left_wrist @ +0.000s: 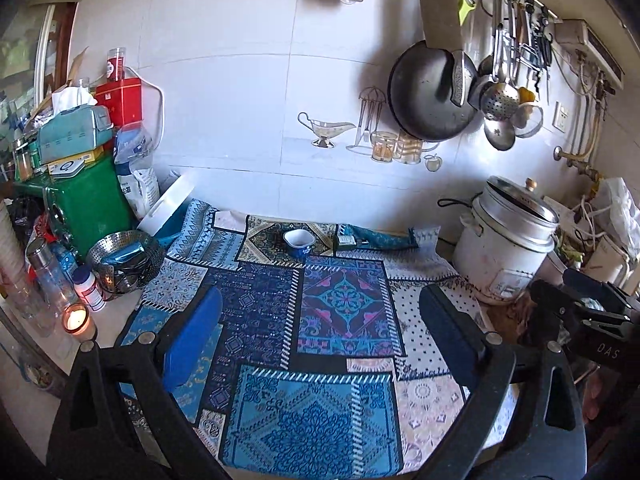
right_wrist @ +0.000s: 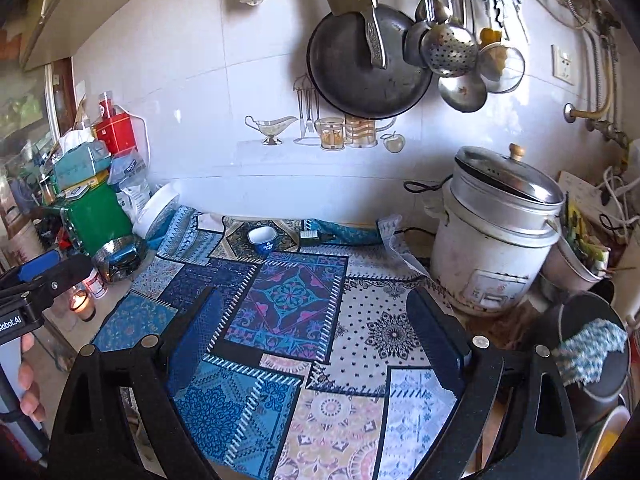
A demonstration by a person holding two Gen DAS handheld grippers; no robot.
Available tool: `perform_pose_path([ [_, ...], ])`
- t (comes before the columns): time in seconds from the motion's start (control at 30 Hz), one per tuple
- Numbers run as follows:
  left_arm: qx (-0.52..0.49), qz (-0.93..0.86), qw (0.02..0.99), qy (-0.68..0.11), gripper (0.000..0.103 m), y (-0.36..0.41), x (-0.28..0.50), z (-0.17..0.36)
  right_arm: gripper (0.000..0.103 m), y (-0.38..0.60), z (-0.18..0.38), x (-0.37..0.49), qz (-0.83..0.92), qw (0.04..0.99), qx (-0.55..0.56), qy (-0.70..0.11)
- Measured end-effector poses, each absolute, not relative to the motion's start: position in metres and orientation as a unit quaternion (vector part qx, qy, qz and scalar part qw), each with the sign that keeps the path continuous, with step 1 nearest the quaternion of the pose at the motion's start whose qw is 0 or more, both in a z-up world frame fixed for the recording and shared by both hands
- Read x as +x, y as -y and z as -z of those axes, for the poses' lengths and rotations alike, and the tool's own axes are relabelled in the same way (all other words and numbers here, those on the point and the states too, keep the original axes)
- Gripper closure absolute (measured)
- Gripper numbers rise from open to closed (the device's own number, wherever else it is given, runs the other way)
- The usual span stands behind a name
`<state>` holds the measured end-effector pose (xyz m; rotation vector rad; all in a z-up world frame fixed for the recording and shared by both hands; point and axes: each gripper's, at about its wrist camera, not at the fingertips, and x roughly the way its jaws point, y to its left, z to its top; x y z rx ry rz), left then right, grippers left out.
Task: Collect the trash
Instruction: 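Reach the left tool to the clear plastic tub while the right tool reaches the green spray bottle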
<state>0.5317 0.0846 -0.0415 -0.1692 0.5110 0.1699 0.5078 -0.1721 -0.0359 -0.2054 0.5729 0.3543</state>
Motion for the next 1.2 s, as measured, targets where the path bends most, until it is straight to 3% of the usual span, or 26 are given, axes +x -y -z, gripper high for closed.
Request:
perform_pose_path([
  [0.4,-0.115,-0.131,0.941,-0.288,0.004,-0.131,0.657,0.076,0.012,0.147,0.079,0.65,-0.176,0.917,-0.084,-0.347],
  [0.73,-0.115,-0.092,0.932,-0.331,0.004,-0.223,0.763,0.122,0.012,0.075,0.157,0.771,-0.084,0.909,-0.004,-0.409],
  [1.2,-0.12,-0.109,0.915,-0.37,0.004,-0.292,0.804,0.208,0.041,0.048,0.261,0.89,0.014,0.866,0.139,-0.48],
])
